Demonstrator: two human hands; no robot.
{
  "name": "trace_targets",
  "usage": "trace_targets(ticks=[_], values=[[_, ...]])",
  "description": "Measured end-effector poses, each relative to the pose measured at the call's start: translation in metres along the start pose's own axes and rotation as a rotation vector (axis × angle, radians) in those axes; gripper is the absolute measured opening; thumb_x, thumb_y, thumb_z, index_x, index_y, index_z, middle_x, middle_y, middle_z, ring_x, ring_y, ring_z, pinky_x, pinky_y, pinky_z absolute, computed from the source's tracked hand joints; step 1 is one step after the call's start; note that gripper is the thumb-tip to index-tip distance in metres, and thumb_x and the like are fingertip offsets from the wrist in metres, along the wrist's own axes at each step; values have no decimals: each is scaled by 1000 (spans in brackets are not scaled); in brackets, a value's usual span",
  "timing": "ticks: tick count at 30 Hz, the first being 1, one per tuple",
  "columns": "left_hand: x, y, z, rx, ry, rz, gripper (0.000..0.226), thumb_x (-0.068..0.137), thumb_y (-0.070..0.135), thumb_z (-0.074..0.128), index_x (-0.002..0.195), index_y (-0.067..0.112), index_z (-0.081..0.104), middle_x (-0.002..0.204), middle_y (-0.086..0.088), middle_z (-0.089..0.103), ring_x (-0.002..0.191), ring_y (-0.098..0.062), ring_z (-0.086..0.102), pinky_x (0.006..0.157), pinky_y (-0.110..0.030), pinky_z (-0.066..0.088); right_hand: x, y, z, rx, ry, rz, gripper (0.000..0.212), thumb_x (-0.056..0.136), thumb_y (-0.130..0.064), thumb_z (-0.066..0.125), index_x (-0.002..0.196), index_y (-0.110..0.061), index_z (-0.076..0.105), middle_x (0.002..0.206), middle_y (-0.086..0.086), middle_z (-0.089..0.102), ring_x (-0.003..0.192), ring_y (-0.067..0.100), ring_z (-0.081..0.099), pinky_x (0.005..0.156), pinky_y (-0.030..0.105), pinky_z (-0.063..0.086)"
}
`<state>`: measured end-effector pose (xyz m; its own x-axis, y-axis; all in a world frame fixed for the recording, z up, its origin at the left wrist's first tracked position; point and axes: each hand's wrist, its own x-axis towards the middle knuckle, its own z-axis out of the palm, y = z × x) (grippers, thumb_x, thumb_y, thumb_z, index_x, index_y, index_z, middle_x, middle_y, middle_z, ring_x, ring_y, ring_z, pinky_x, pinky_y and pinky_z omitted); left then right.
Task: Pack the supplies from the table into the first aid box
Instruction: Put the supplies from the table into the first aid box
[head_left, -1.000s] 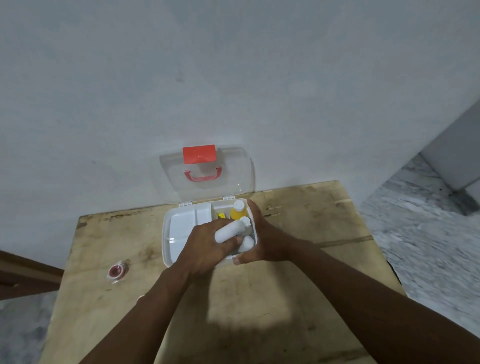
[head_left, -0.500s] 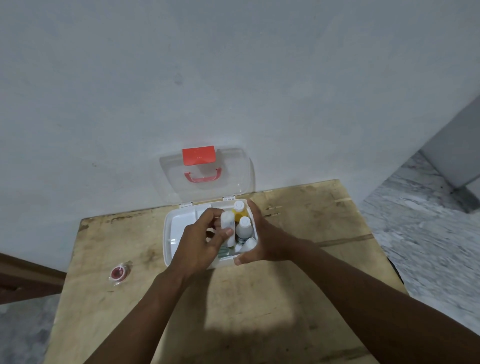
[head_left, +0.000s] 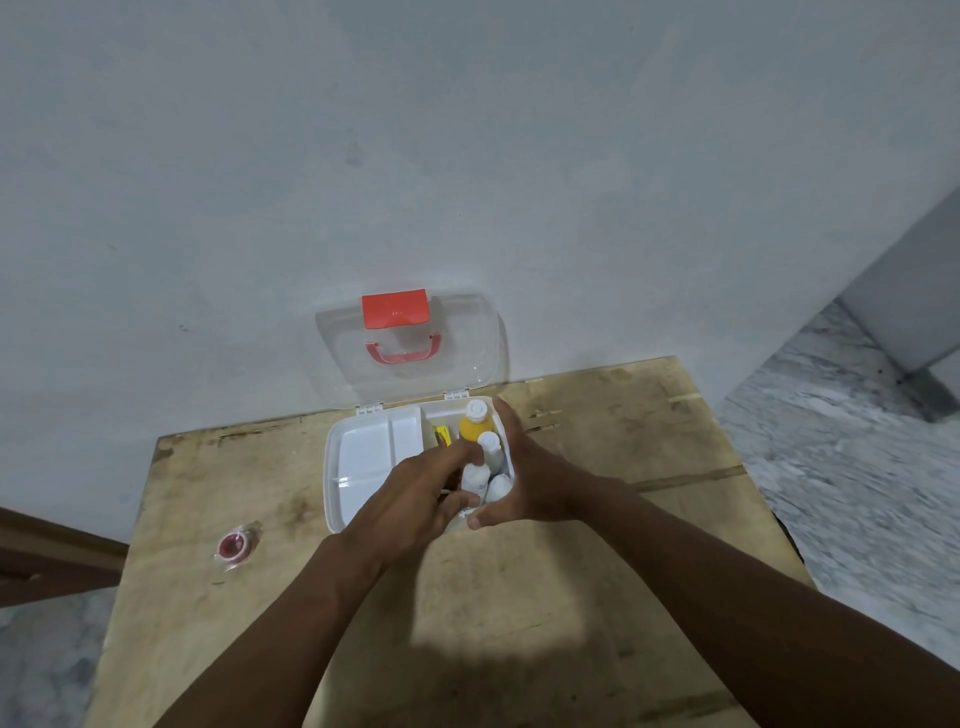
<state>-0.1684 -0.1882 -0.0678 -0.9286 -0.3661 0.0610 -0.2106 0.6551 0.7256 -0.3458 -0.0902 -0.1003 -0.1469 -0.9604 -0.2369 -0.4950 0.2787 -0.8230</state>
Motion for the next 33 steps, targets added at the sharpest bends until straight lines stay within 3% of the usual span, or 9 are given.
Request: trace_targets(ticks=[5, 10, 13, 15, 19, 22, 26, 29, 33], values=[[9, -2, 3, 89, -35, 6, 28, 90, 20, 64, 108, 35, 48, 91, 18, 61, 73, -3, 58, 68, -13, 45, 0, -1, -1, -24, -18, -16, 135, 60, -31, 92, 142, -50, -14, 151, -9, 27, 136, 6, 35, 108, 21, 38], [16, -3, 1, 139, -57, 70, 18, 86, 19, 65, 103, 18, 70, 90, 6, 73, 75, -11, 65, 67, -23, 52, -2, 5, 2, 33, -55, 86, 149, 59, -33, 94, 144, -37, -29, 148, -19, 35, 135, -11, 35, 117, 22, 32], [20, -4, 1, 159, -27, 89, 21, 85, 18, 61, 97, 15, 77, 93, 1, 76, 79, -16, 69, 69, -29, 55, -11, -6, -4, 208, -103, 78, 131, 72, 8, 81, 139, -31, -24, 127, -29, 37, 113, -25, 49, 87, -5, 38], [22, -2, 2, 153, -32, 38, 21, 87, 18, 60, 99, 15, 77, 94, 1, 77, 80, -16, 70, 71, -29, 56, -16, -14, -6, 270, -133, 60, 127, 75, 18, 74, 136, -33, -25, 124, -24, 43, 101, -26, 55, 79, -7, 39], [20, -3, 2, 144, -1, -81, 17, 90, 9, 63, 104, 13, 71, 94, 1, 76, 85, -14, 71, 75, -25, 55, -10, -6, 0, 51, -74, 101, 149, 60, -28, 92, 146, -35, -30, 154, -7, 35, 136, 5, 41, 113, 26, 35], [13, 1, 2, 146, 33, -103, 16, 91, 11, 64, 104, 15, 73, 96, 3, 76, 84, -13, 70, 71, -13, 48, -10, -14, -5, -34, -16, 74, 144, 57, -33, 94, 150, -32, -16, 149, -16, 24, 134, 5, 34, 109, 24, 36], [-3, 11, 0, 134, 140, -123, 17, 89, 13, 65, 102, 17, 75, 95, 2, 75, 82, -16, 68, 73, -25, 52, -7, -14, -3, -69, 20, 51, 137, 51, -50, 93, 150, -28, 1, 146, -6, 34, 134, 16, 42, 109, 40, 45], [-22, 17, 5, 109, 295, -189, 18, 88, 16, 67, 104, 18, 73, 98, 2, 72, 89, -16, 65, 78, -33, 54, -6, -7, -2, -48, 45, 112, 150, 41, -66, 91, 152, -31, -3, 151, -4, 34, 138, 21, 41, 108, 49, 44], [-57, 24, 18, 200, 485, -272, 25, 89, 20, 67, 113, 15, 68, 111, 1, 67, 102, -16, 61, 81, -22, 44, -9, -6, -3, -39, 19, 156, 157, 37, -72, 88, 148, -45, -20, 157, -10, 27, 143, 18, 36, 110, 48, 43]])
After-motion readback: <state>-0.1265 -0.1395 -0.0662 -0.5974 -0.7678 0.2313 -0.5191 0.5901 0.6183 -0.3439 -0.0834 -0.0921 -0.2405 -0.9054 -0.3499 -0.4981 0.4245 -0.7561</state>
